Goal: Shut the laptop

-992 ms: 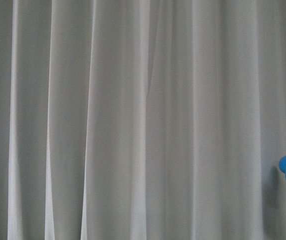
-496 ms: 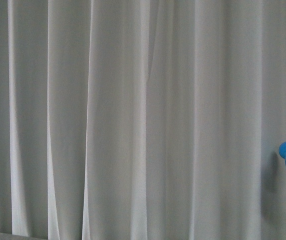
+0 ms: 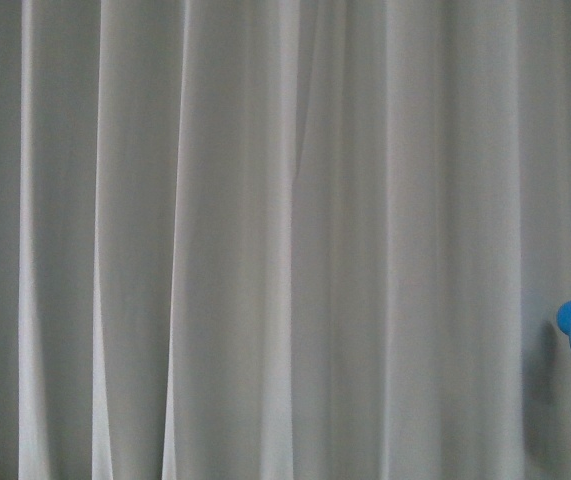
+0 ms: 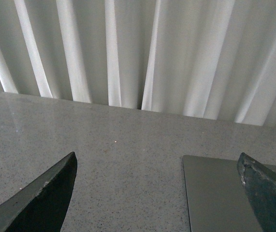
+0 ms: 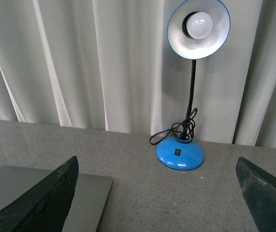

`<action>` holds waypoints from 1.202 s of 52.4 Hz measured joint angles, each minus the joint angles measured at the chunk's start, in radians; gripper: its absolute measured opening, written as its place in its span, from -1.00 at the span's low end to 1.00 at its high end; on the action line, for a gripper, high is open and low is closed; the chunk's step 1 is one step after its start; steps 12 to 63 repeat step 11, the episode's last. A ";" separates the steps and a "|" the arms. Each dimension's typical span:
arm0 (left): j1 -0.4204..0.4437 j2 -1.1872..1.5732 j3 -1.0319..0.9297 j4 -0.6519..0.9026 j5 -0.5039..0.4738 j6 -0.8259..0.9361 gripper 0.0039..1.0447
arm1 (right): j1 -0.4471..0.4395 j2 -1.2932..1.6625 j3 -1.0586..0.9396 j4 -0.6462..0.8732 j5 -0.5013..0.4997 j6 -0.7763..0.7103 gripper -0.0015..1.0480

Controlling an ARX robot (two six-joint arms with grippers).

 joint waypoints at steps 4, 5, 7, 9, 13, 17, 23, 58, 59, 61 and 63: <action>0.000 0.000 0.000 0.000 0.000 0.000 0.87 | 0.000 0.000 0.000 0.000 0.000 0.000 0.81; 0.000 0.000 0.000 0.000 0.000 0.000 0.87 | 0.000 0.000 0.000 0.000 0.000 0.000 0.81; 0.000 0.000 0.000 0.000 0.000 0.000 0.87 | 0.000 0.000 0.000 0.000 0.000 0.000 0.81; 0.000 0.000 0.000 0.000 0.000 0.000 0.87 | 0.000 0.000 0.000 0.000 0.000 0.000 0.81; 0.000 0.000 0.000 0.000 0.000 0.000 0.87 | 0.000 0.000 0.000 0.000 0.000 0.000 0.81; 0.000 0.000 0.000 0.000 0.000 0.000 0.87 | 0.000 0.000 0.000 0.000 0.000 0.000 0.81; 0.000 0.000 0.000 0.000 0.000 0.000 0.87 | 0.000 0.000 0.000 0.000 0.000 0.000 0.81; 0.000 0.000 0.000 0.000 0.000 0.000 0.87 | 0.000 0.000 0.000 0.000 0.000 0.000 0.81; 0.000 0.000 0.000 0.000 0.000 0.000 0.87 | 0.000 0.000 0.000 0.000 0.000 0.000 0.81; 0.000 0.000 0.000 0.000 0.000 0.000 0.87 | 0.000 0.000 0.000 0.000 0.000 0.000 0.81; 0.000 0.000 0.000 0.000 0.000 0.000 0.87 | 0.000 0.000 0.000 0.000 0.000 0.000 0.81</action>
